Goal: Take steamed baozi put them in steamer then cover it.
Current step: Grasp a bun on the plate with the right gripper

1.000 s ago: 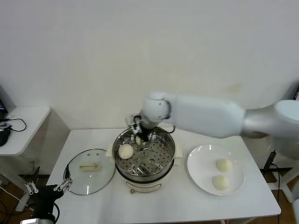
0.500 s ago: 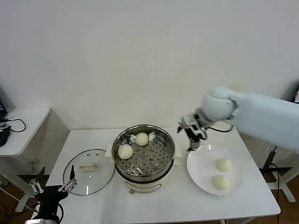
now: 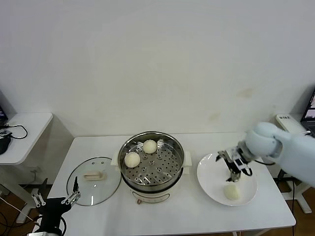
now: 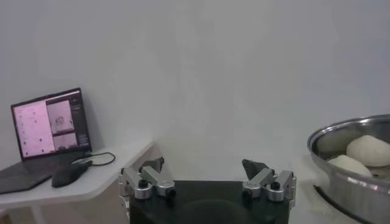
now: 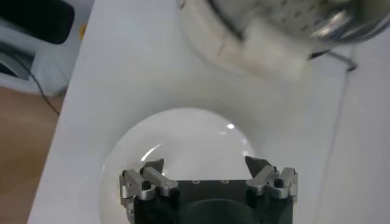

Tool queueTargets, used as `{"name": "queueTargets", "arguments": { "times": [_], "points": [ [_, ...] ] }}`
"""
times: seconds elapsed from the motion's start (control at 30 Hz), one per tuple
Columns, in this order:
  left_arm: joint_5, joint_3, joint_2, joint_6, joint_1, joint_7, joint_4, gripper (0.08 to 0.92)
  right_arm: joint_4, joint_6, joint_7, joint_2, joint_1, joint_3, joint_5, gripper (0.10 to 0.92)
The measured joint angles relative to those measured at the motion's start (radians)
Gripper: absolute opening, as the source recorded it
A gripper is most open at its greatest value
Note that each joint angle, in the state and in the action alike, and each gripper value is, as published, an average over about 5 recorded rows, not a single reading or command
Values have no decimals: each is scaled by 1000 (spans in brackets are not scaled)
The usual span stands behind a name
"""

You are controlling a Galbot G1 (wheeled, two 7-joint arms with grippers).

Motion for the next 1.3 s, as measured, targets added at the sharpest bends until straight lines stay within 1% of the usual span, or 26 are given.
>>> {"name": "queueTargets", "arguments": {
  "times": [0.43, 0.9, 1.03, 1.3],
  "points": [
    [0, -15, -2, 0, 3, 1, 15, 823, -74, 49, 1, -17, -261, 166, -143, 823],
    [1, -21, -7, 2, 3, 2, 13, 823, -142, 53, 19, 16, -392, 239, -194, 821],
    [1, -21, -8, 2, 1, 4, 13, 823, -151, 46, 31, 25, -410, 252, -201, 785],
    [1, -21, -10, 2, 1, 5, 11, 823, -162, 29, 39, 32, -429, 266, -201, 663]
  ]
}}
